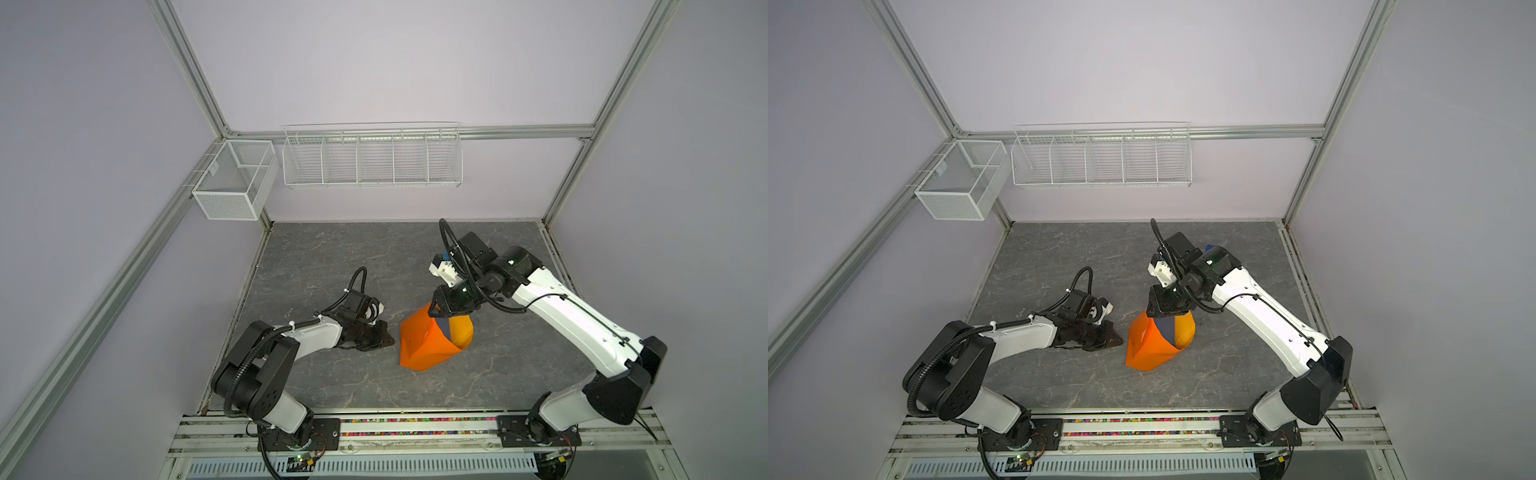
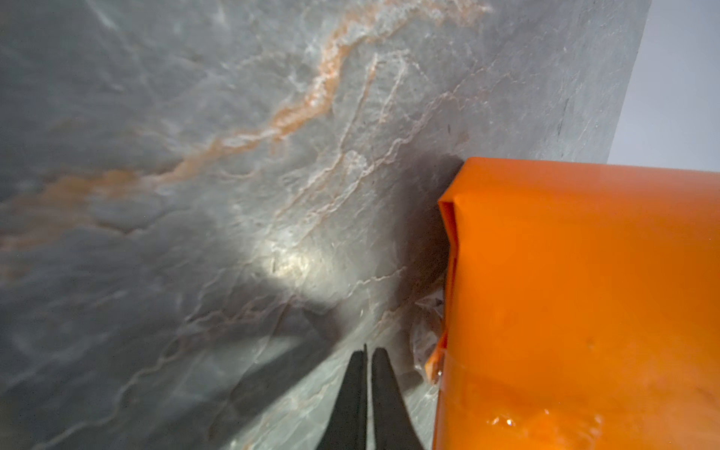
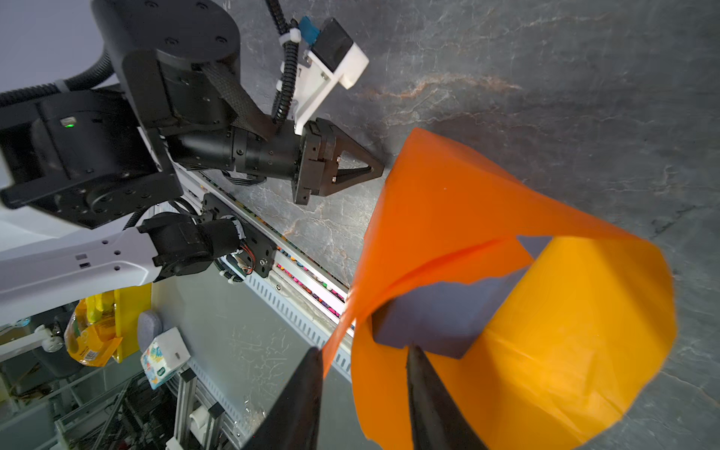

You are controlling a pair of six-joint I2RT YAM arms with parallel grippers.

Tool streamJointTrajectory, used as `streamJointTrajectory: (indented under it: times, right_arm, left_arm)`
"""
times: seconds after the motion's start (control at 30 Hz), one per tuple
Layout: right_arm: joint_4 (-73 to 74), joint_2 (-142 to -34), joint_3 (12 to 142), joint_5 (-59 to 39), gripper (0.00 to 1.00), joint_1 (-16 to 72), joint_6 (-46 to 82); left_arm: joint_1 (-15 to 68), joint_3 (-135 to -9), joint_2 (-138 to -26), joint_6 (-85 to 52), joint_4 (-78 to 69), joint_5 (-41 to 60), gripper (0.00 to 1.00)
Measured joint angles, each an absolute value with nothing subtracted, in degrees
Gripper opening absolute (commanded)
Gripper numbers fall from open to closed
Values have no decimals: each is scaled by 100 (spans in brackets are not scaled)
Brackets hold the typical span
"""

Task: Wrap the gift box in paper

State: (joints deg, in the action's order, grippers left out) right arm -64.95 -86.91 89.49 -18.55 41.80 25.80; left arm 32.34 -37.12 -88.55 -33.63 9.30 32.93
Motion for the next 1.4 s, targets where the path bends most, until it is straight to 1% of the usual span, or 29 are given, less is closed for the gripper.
streamJointTrajectory:
  times: [0.1,0.3,0.43,0.63,0.73,0.83,0.9,0.93,1.07,1.13,1.23,1.4]
  right_arm:
    - [-6217,-8772,8759,-2121,40,4195,2716]
    - [-5782,-8978,8779,-2399,41,4405,2947]
    - [-5671,-9240,9052,-2469,44,4637,3013]
    - [-5592,-9708,9644,-2578,47,5039,3044]
    - [-5570,-9749,9810,-2641,51,5172,3052]
    - [-5642,-9649,9924,-2565,51,5135,3017]
    - [-5776,-9520,9948,-2390,48,5043,2974]
    - [-5913,-9432,9959,-2231,44,4978,2943]
    - [-6436,-9258,10044,-1623,24,4827,2768]
    - [-6637,-9262,10038,-1433,17,4823,2692]
    - [-6779,-9327,9996,-1323,13,4862,2624]
    - [-6737,-9627,9856,-1310,11,5039,2591]
  left_arm:
    - [3234,-3712,-8823,-3376,980,3240,8]
    - [3234,-3712,-8486,-3374,1302,2921,8]
    - [3234,-3715,-8270,-3374,1457,2792,9]
    - [3234,-3717,-8243,-3374,1553,2786,8]
    - [3234,-3715,-8261,-3374,1542,2792,8]
    - [3234,-3715,-8300,-3376,1514,2792,7]
    - [3234,-3715,-8326,-3374,1496,2792,7]
    - [3234,-3715,-8344,-3374,1490,2792,7]
    - [3234,-3715,-8401,-3374,1487,2792,6]
    - [3234,-3715,-8405,-3374,1487,2792,6]
    - [3234,-3715,-8405,-3374,1485,2792,6]
    - [3234,-3712,-8407,-3374,1487,2788,4]
